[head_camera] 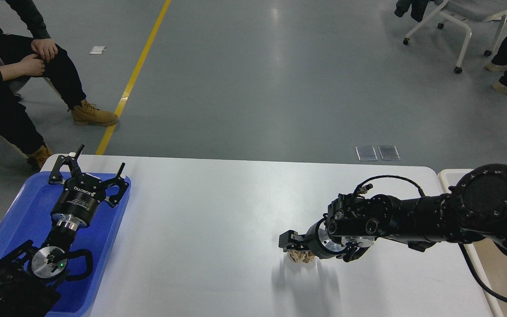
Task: Tidy desktop
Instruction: 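Lower the right gripper around the paper ball and close on it, then lift the paper ball with the right gripper and carry it toward the white bin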
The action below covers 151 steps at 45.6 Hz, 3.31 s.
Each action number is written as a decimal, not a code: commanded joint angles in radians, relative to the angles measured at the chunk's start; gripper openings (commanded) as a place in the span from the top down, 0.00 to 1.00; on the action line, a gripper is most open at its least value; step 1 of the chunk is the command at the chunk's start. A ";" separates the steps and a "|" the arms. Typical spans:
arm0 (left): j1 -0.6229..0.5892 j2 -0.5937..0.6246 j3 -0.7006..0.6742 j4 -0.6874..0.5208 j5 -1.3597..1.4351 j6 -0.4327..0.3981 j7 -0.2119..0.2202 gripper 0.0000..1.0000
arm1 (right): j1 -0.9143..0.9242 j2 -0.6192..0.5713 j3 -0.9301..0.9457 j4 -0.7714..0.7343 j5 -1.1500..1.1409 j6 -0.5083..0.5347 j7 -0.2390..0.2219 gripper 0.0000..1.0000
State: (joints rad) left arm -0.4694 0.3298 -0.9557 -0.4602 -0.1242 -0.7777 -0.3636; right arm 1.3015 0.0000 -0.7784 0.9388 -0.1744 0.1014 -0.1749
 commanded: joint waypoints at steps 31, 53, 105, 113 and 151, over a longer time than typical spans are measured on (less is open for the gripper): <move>0.000 0.000 0.000 0.000 0.000 0.000 0.000 0.01 | -0.016 0.000 0.007 0.000 -0.002 -0.071 0.051 0.24; 0.000 0.000 0.000 0.000 0.000 0.000 0.000 0.01 | -0.022 0.000 0.007 0.000 -0.002 -0.098 0.083 0.39; 0.000 0.000 0.000 0.000 0.000 0.000 0.000 0.01 | -0.033 0.000 0.027 -0.026 0.000 -0.134 0.146 1.00; -0.002 0.000 0.000 0.000 0.000 0.000 0.000 0.01 | 0.030 0.000 0.019 0.020 0.003 -0.112 0.144 1.00; 0.000 0.000 0.000 0.000 0.000 -0.002 0.000 0.01 | 1.012 -0.362 -0.329 0.557 -0.030 0.395 0.141 1.00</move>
State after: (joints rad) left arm -0.4701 0.3298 -0.9553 -0.4601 -0.1244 -0.7792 -0.3634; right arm 2.0568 -0.2778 -1.0288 1.4342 -0.1918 0.3010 -0.0328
